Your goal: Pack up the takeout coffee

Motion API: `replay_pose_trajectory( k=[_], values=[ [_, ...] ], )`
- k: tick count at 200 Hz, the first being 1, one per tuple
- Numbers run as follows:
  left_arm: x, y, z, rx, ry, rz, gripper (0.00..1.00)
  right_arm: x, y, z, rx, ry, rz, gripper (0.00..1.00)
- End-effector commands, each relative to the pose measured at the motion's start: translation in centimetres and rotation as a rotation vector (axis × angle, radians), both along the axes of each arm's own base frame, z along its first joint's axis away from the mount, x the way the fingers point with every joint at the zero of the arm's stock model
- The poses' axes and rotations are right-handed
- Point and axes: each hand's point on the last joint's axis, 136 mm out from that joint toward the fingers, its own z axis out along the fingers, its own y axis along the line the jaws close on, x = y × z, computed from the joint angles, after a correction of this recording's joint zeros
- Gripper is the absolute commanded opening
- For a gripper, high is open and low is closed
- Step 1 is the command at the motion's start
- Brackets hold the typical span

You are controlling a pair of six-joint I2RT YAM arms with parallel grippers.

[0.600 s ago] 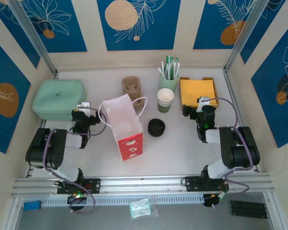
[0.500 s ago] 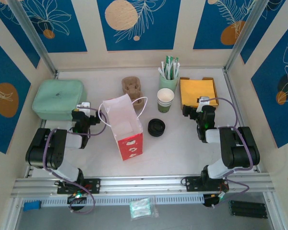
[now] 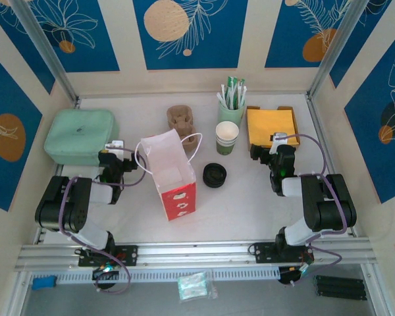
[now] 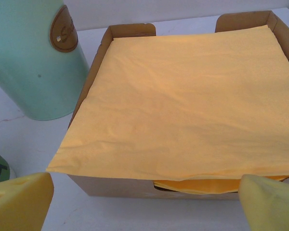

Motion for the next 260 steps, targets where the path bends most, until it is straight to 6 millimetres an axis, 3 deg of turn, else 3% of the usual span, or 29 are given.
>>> replay_pose_trajectory(
  k=[1,127,162,183,197,228,252,260],
  values=[
    [0.5,0.1,0.8,-0.002,-0.033,-0.008,0.99,0.0,0.0,0.3,-0.002,-0.024,-0.007,0.99],
    [0.1,0.4,1.2,-0.005,-0.046,0.012,0.99,0.0,-0.1,0.7,0.012,-0.018,-0.003,0.99],
    [-1.0,1.4,5.2,-0.004,-0.069,0.070,1.00,-0.5,-1.7,4.9,0.010,0.016,-0.121,0.99],
    [-1.2,1.7,8.3,-0.047,-0.078,0.099,1.00,-2.2,-3.9,6.8,0.163,0.120,-0.313,0.99],
    [-1.6,1.7,10.3,-0.088,-0.078,0.110,1.00,-4.1,-4.7,7.6,0.366,0.186,-0.442,0.99],
    [-3.2,1.9,15.3,-0.165,-0.077,0.140,1.00,-5.9,1.2,12.4,0.568,0.160,-0.090,1.00],
    [-5.2,2.6,18.8,-0.191,-0.073,0.191,0.99,-10.4,7.3,16.3,0.541,0.171,0.181,0.96],
    [-6.0,3.0,19.8,-0.201,-0.072,0.214,1.00,-12.4,9.0,16.5,0.510,0.215,0.239,0.96]
  ],
)
